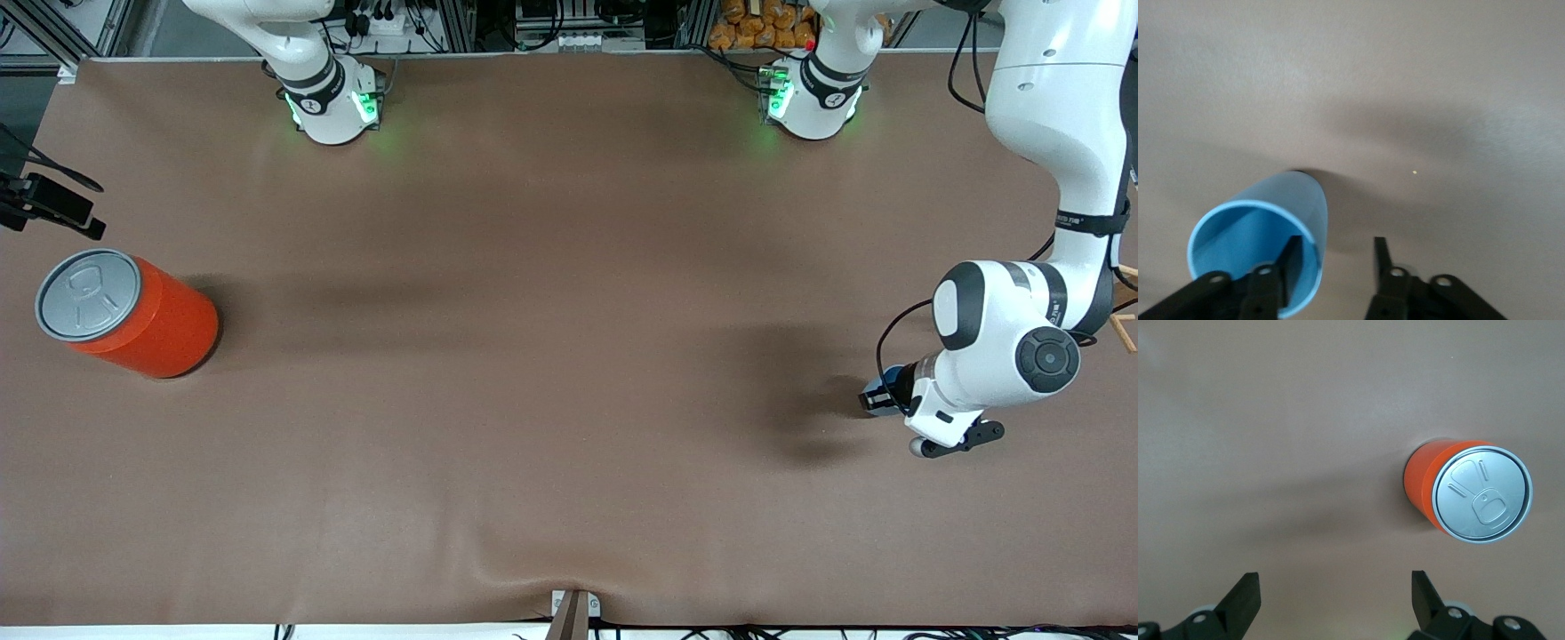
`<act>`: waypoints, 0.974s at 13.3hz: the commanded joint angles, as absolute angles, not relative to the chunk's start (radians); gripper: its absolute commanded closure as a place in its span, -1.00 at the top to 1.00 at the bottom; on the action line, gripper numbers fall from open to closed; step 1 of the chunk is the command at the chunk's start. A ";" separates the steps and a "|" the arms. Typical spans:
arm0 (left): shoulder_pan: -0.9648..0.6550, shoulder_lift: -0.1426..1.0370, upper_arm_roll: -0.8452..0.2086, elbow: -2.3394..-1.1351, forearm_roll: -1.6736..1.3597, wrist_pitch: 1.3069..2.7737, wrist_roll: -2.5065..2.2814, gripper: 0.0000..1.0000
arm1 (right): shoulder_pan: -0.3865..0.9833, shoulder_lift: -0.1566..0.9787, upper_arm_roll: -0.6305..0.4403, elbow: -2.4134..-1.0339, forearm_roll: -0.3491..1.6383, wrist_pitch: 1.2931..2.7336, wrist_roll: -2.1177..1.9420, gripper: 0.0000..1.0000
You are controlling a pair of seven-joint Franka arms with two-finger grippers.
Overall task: Flip cup
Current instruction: 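Rotate the blue cup upright and lower it onto the table, then open the left gripper and lift it away from the upright cup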
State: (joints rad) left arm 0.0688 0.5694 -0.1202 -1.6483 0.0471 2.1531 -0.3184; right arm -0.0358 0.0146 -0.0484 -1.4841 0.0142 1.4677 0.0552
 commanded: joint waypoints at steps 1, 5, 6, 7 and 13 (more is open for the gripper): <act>0.075 0.465 -0.129 -1.669 0.043 2.134 -0.315 1.00 | -0.049 0.048 -0.034 -1.448 0.009 1.456 0.066 1.00; 0.071 0.277 -0.175 -1.664 0.043 2.013 -0.304 1.00 | -0.043 0.058 -0.034 -1.448 0.009 1.459 0.067 1.00; 0.072 0.223 -0.181 -1.667 0.044 1.953 -0.298 1.00 | -0.043 0.060 -0.034 -1.448 0.009 1.460 0.067 1.00; 0.074 0.168 -0.189 -1.680 0.043 1.915 -0.296 1.00 | -0.043 0.060 -0.034 -1.448 0.006 1.462 0.067 1.00; 0.074 -0.121 -0.222 -1.896 0.032 1.896 -0.295 1.00 | -0.049 0.061 -0.032 -1.448 0.006 1.502 0.069 1.00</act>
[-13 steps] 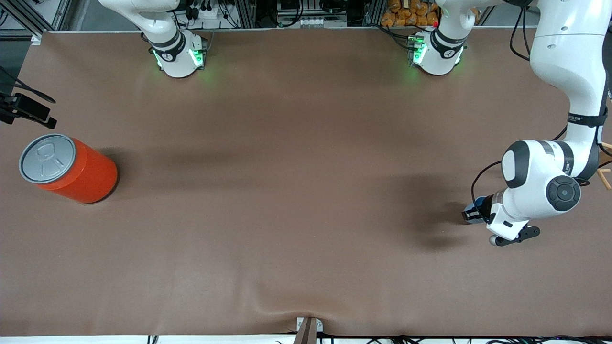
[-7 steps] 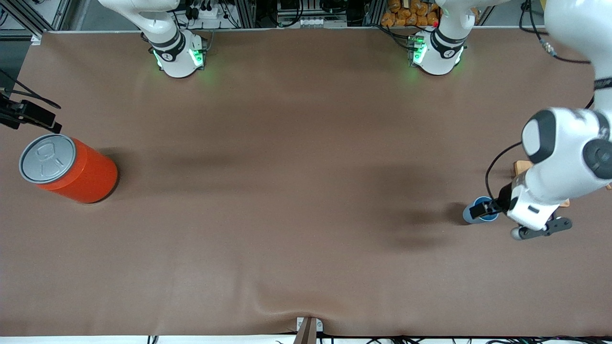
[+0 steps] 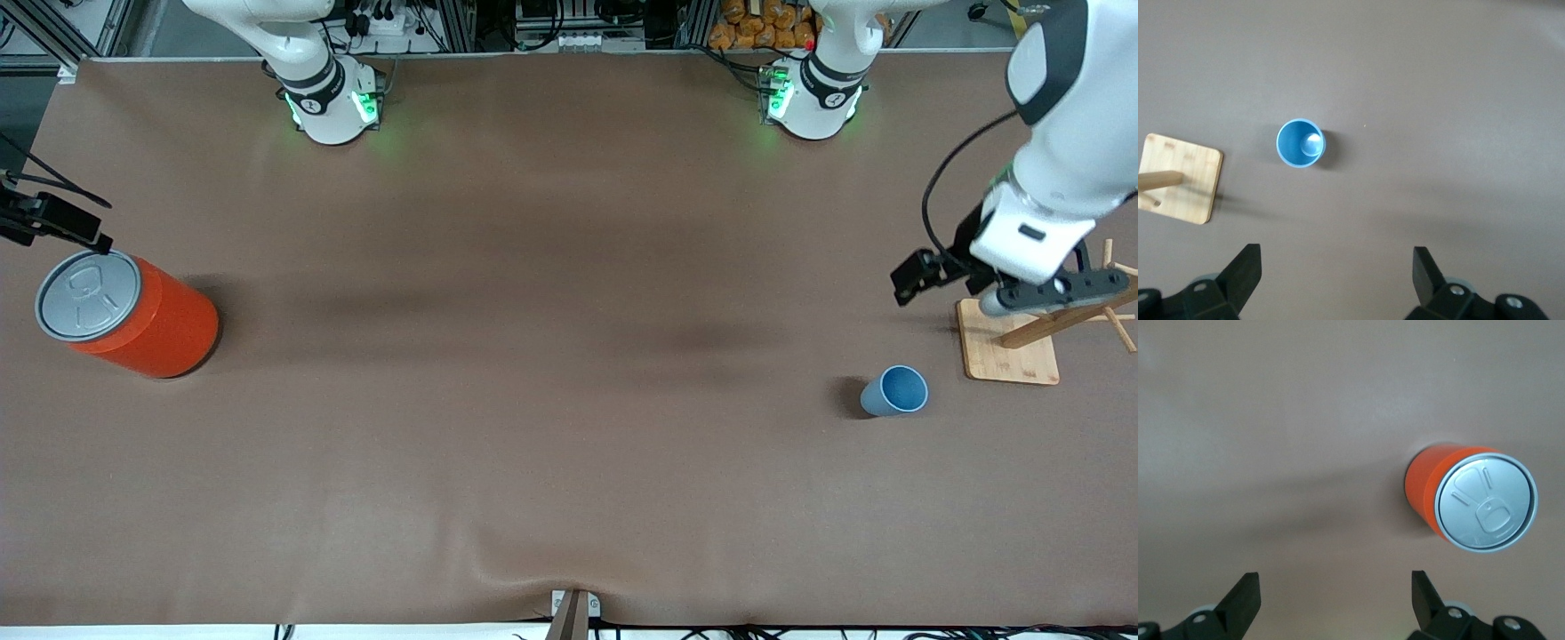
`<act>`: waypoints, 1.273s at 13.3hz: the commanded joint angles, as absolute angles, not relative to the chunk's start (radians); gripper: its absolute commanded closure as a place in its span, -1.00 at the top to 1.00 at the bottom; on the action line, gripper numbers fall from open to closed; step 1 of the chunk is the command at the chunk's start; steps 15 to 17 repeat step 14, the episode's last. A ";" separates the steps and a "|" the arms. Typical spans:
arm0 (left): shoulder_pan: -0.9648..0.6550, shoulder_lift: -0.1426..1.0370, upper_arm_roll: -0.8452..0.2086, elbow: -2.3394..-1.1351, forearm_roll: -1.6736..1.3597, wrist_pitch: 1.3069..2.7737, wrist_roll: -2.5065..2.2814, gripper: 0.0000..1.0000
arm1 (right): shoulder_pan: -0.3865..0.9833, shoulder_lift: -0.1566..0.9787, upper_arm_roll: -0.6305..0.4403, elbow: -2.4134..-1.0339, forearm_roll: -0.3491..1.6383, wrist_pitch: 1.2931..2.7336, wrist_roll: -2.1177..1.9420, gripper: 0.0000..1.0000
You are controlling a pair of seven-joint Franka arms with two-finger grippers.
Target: Flip cup
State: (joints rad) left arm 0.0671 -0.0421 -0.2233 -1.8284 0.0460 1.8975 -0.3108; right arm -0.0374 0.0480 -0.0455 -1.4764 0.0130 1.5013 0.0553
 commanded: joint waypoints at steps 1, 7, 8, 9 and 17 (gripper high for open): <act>0.075 -0.138 -0.219 -1.890 0.025 1.869 -0.276 1.00 | -0.048 0.061 -0.032 -1.448 0.006 1.502 0.069 1.00; 0.097 -0.140 -0.210 -1.758 -0.009 1.679 -0.175 1.00 | -0.043 0.072 -0.032 -1.450 0.006 1.509 0.069 1.00; 0.101 -0.135 -0.210 -1.729 -0.009 1.640 -0.157 1.00 | -0.043 0.072 -0.032 -1.450 0.006 1.502 0.068 1.00; 0.103 -0.129 -0.210 -1.711 -0.011 1.609 -0.144 1.00 | -0.041 0.072 -0.032 -1.450 0.006 1.500 0.067 1.00; 0.104 -0.097 -0.207 -1.619 -0.006 1.533 -0.132 1.00 | -0.043 0.072 -0.032 -1.453 0.006 1.497 0.066 1.00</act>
